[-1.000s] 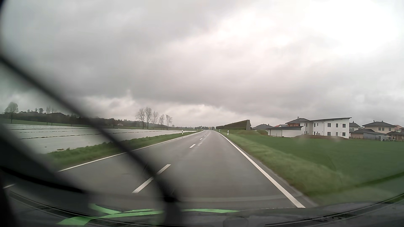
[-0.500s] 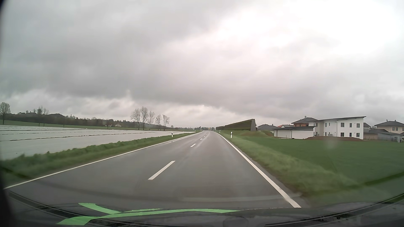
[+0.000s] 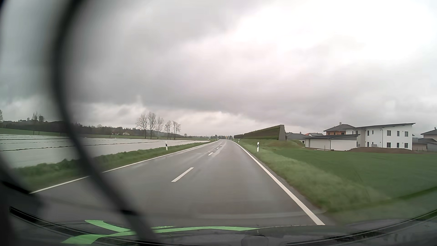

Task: Follow the waypoints while adhering to traffic rules and regulations

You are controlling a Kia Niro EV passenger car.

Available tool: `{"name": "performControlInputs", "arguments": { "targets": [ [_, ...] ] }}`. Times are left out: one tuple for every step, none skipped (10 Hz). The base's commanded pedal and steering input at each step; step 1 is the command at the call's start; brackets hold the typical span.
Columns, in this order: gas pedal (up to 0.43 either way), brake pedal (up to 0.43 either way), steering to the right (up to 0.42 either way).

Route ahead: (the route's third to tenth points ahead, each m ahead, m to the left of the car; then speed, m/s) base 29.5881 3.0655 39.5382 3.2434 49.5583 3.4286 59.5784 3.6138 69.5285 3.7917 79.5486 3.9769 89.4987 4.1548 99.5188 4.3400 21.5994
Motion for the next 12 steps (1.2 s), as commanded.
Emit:
{"name": "performControlInputs", "arguments": {
  "targets": [
    [0.118, 0.0, -0.001],
    [0.138, 0.0, -0.001],
    [0.15, 0.0, -0.001],
    [0.157, 0.0, -0.001],
    [0.177, 0.0, -0.001],
    [0.177, 0.0, -0.001],
    [0.177, 0.0, -0.001],
    [0.189, 0.0, -0.002],
    [0.189, 0.0, -0.002],
    [0.189, 0.0, -0.003],
    [0.189, 0.0, -0.003],
    [0.197, 0.0, -0.003]
  ]
}}
